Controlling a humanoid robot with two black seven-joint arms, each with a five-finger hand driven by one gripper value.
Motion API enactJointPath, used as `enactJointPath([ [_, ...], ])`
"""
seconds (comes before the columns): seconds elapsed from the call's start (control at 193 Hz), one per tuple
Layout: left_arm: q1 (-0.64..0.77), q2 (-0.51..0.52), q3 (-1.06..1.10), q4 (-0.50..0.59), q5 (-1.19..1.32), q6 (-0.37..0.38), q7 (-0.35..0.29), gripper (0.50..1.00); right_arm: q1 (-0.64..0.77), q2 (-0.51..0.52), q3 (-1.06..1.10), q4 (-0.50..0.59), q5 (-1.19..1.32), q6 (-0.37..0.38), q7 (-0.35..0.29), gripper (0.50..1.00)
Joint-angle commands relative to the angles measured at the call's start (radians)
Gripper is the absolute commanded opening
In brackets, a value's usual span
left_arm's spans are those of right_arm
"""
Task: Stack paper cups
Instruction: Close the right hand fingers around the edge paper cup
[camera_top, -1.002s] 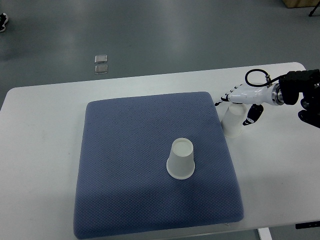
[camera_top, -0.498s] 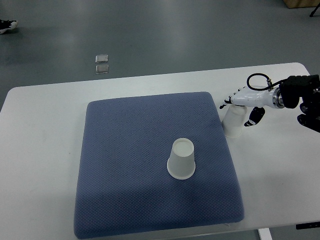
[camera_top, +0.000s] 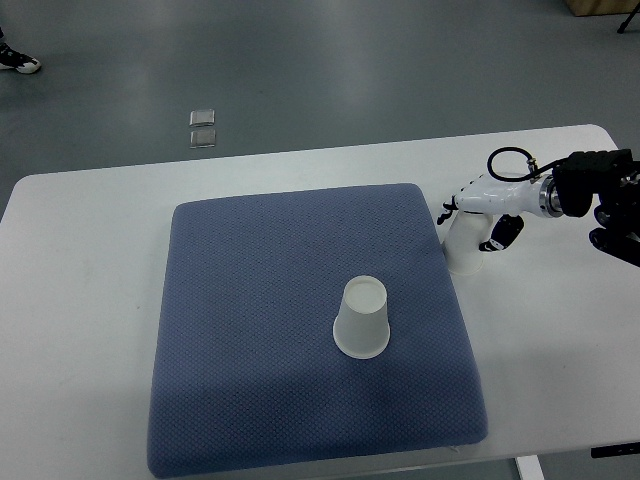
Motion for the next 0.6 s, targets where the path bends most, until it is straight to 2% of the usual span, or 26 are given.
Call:
enactJointPath([
  [0.0, 0.000, 0.000, 0.000, 0.000, 0.000, 0.000, 0.000, 1.000, 0.000, 0.001, 0.000, 0.002, -0.001, 0.002, -0.002, 0.780],
  [0.166, 0.000, 0.000, 0.000, 0.000, 0.000, 0.000, 0.000, 1.000, -0.001, 0.002, 0.000, 0.002, -0.003, 0.003, -0.002, 0.723],
  [0.239, 0.000, 0.000, 0.000, 0.000, 0.000, 0.000, 0.000, 1.000, 0.000, 0.004, 0.000, 0.002, -0.003, 0.003, -0.002, 0.660],
  [0.311, 0.000, 0.000, 0.000, 0.000, 0.000, 0.000, 0.000, 1.000, 0.000, 0.004, 0.000, 0.002, -0.003, 0.003, 0.001, 0.625],
  [0.597, 0.000, 0.000, 0.000, 0.000, 0.000, 0.000, 0.000, 1.000, 0.028, -0.004, 0.000, 0.024, -0.001, 0.026, 0.025, 0.613],
])
